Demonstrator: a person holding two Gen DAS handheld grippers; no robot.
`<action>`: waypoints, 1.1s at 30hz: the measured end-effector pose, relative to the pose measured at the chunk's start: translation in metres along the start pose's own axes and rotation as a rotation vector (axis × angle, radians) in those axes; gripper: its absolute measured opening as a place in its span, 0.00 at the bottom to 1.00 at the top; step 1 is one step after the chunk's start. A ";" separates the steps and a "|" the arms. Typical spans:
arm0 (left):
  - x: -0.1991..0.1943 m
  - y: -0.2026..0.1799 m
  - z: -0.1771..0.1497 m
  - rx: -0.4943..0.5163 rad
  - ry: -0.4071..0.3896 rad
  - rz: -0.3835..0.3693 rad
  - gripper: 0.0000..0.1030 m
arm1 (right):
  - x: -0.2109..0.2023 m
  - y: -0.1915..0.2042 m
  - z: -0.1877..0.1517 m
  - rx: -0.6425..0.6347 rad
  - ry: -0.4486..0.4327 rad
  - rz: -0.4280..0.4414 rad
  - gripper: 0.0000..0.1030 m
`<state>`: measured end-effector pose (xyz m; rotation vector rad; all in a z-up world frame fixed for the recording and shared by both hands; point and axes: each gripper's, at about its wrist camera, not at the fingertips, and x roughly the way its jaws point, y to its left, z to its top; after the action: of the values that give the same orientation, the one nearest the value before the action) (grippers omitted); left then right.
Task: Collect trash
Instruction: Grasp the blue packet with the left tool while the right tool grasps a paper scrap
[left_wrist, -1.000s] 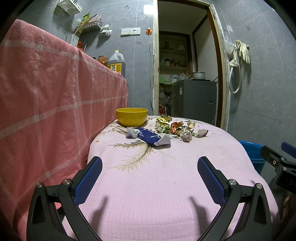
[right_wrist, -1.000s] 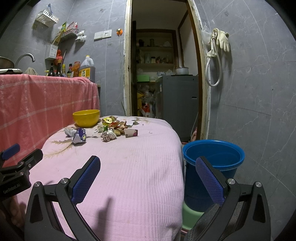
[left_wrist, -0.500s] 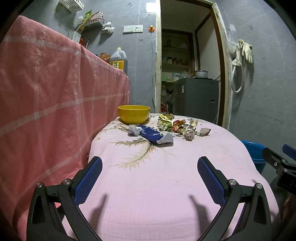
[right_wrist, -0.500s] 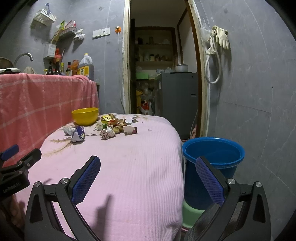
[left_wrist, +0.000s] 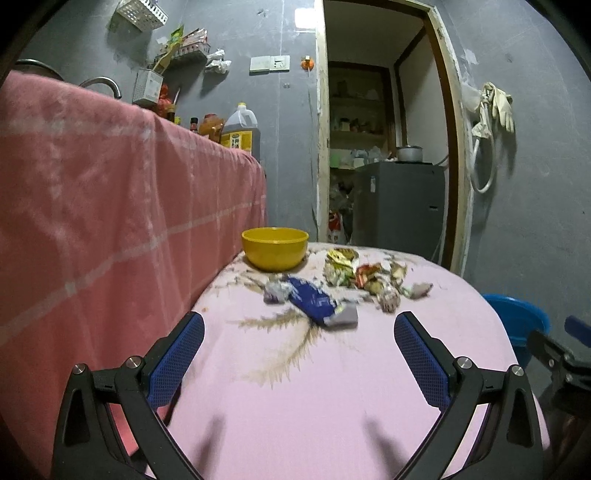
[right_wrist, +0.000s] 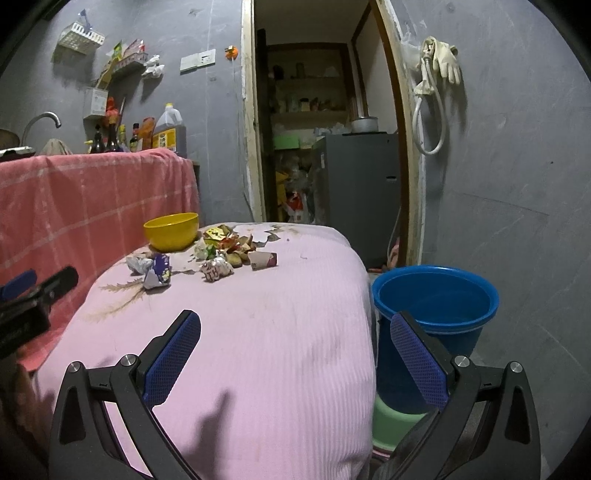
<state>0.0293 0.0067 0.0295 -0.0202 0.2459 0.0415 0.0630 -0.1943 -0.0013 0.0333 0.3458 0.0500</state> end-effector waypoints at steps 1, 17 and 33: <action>0.002 0.001 0.003 -0.001 -0.004 0.002 0.98 | 0.002 -0.001 0.004 -0.006 -0.007 0.004 1.00; 0.050 0.026 0.068 -0.050 -0.097 0.043 0.98 | 0.048 0.007 0.099 -0.115 -0.302 0.154 1.00; 0.116 0.013 0.064 -0.014 0.060 0.096 0.98 | 0.142 0.012 0.099 -0.240 -0.106 0.174 1.00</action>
<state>0.1572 0.0257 0.0633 -0.0237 0.3062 0.1385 0.2293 -0.1771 0.0444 -0.1716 0.2284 0.2608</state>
